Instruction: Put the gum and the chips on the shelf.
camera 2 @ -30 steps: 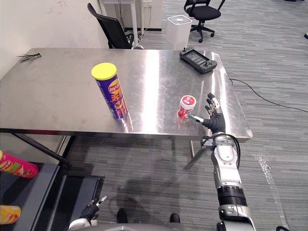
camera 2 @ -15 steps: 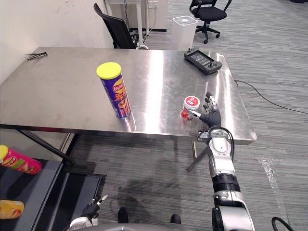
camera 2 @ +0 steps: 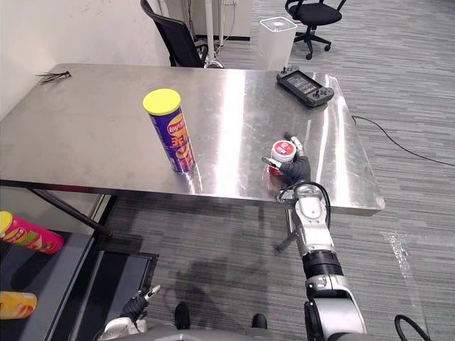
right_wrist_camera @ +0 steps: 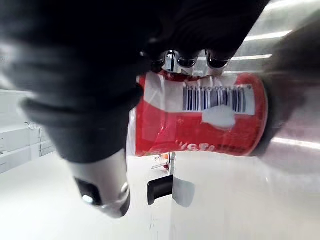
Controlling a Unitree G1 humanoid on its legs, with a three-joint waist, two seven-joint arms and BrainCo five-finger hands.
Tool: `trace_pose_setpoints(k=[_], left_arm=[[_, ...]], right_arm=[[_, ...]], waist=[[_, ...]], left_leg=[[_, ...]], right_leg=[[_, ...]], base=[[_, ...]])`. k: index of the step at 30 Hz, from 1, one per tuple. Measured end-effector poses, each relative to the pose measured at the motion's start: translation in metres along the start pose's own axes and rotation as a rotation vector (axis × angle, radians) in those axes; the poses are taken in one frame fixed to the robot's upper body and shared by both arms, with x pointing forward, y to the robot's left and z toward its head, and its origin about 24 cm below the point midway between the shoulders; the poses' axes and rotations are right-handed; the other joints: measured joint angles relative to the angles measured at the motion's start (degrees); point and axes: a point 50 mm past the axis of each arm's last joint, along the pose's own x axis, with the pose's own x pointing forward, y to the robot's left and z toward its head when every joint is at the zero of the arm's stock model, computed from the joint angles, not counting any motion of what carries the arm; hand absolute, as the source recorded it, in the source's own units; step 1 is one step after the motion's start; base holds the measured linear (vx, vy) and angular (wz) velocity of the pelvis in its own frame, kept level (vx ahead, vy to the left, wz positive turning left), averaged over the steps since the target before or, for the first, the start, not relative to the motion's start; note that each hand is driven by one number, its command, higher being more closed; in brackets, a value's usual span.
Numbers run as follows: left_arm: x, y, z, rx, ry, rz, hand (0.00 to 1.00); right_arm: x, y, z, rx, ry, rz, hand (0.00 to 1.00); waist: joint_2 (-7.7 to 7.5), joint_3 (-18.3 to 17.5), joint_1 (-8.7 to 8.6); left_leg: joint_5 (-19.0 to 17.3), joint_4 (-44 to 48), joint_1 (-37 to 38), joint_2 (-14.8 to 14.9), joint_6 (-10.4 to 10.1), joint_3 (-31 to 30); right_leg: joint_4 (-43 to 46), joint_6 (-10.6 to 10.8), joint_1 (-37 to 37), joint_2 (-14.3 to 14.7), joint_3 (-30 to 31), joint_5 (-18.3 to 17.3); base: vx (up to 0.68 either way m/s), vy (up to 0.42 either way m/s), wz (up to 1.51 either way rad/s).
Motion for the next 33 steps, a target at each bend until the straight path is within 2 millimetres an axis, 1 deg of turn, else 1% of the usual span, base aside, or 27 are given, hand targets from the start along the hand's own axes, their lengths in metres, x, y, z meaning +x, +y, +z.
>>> trace_pose_setpoints(k=[3,10,12,16,19,22,25,26,28,29,33], left_arm=[[0.000,0.000,0.000,0.000,-0.002,0.000,0.00],[0.000,0.000,0.002,0.002,-0.006,-0.001,0.00],[0.001,-0.001,0.005,0.023,-0.020,-0.006,0.00],[0.001,-0.001,0.006,0.027,-0.023,-0.006,0.00],[0.001,-0.001,0.006,0.028,-0.023,-0.006,0.00],[0.001,-0.001,0.005,0.025,-0.022,-0.003,0.00],[0.000,0.003,0.003,0.000,-0.018,0.014,0.00],[0.000,0.004,0.003,-0.004,-0.016,0.018,0.00],[-0.001,0.006,0.002,-0.012,-0.015,0.025,0.00],[-0.001,0.006,0.001,-0.021,-0.013,0.029,0.00],[-0.002,0.009,-0.002,-0.048,-0.009,0.045,0.00]], right_arm=[[0.000,0.009,0.001,-0.009,-0.004,0.041,1.00],[0.000,0.017,0.003,0.001,-0.016,0.074,1.00],[0.001,0.019,0.008,-0.016,-0.038,0.082,1.00],[0.000,0.023,0.011,-0.019,-0.052,0.095,1.00],[-0.002,0.025,0.019,-0.008,-0.091,0.098,1.00],[-0.011,0.025,0.034,0.002,-0.164,0.103,1.00],[-0.025,0.019,0.050,0.005,-0.249,0.100,1.00],[-0.028,0.018,0.052,0.004,-0.261,0.098,1.00],[-0.038,0.009,0.060,0.021,-0.305,0.077,1.00],[-0.044,0.002,0.060,0.024,-0.311,0.056,1.00],[-0.056,-0.010,0.059,0.040,-0.314,0.023,1.00]], waist=[[0.00,0.05,0.13],[-0.01,0.14,0.31],[-0.01,0.81,0.32],[-0.07,0.98,0.31],[-0.08,0.98,0.31],[-0.09,0.97,0.20],[-0.12,0.98,-0.08],[-0.14,0.97,-0.18],[-0.19,0.94,-0.31],[-0.24,0.90,-0.37],[-0.57,0.54,-0.36]], left_leg=[[-0.06,0.00,0.00,0.03,-0.06,0.03],[-0.19,0.00,0.01,0.13,-0.24,0.16],[-0.20,0.00,0.12,0.15,-0.25,0.27],[-0.23,0.01,0.27,0.20,-0.30,0.97],[-0.23,0.01,0.39,0.22,-0.31,1.16],[-0.23,0.01,0.52,0.26,-0.31,1.16],[-0.23,0.01,1.08,0.28,-0.31,1.14],[-0.24,0.01,1.30,0.29,-0.32,1.14],[-0.30,0.01,1.56,0.36,-0.41,1.17],[-0.28,0.01,1.67,0.41,-0.39,1.21],[-0.21,0.00,1.77,1.16,-0.41,2.23]], right_leg=[[-0.01,-0.01,0.00,0.02,0.03,-0.01],[-0.07,0.00,-0.02,0.09,0.15,-0.01],[-0.06,0.00,0.02,0.10,0.27,-0.01],[-0.05,0.00,-0.07,0.14,0.71,-0.01],[-0.01,0.00,-0.05,0.16,0.88,0.00],[0.06,0.01,0.02,0.17,0.91,0.01],[0.09,0.01,0.59,0.19,0.89,0.01],[0.09,0.01,0.81,0.19,0.89,0.01],[0.19,0.01,0.85,0.23,1.12,0.01],[0.27,0.01,0.86,0.27,1.21,0.01],[1.22,-0.01,-0.32,0.69,2.59,0.00]], base=[[0.00,0.000,0.00],[0.00,0.000,0.00],[-0.01,-0.003,-0.02],[0.00,-0.002,-0.05],[0.00,-0.001,-0.01],[0.00,0.000,0.00],[0.00,0.000,0.00],[0.00,0.000,0.00],[-0.04,-0.008,-0.06],[-0.05,-0.009,-0.04],[-0.03,-0.013,-0.14]])
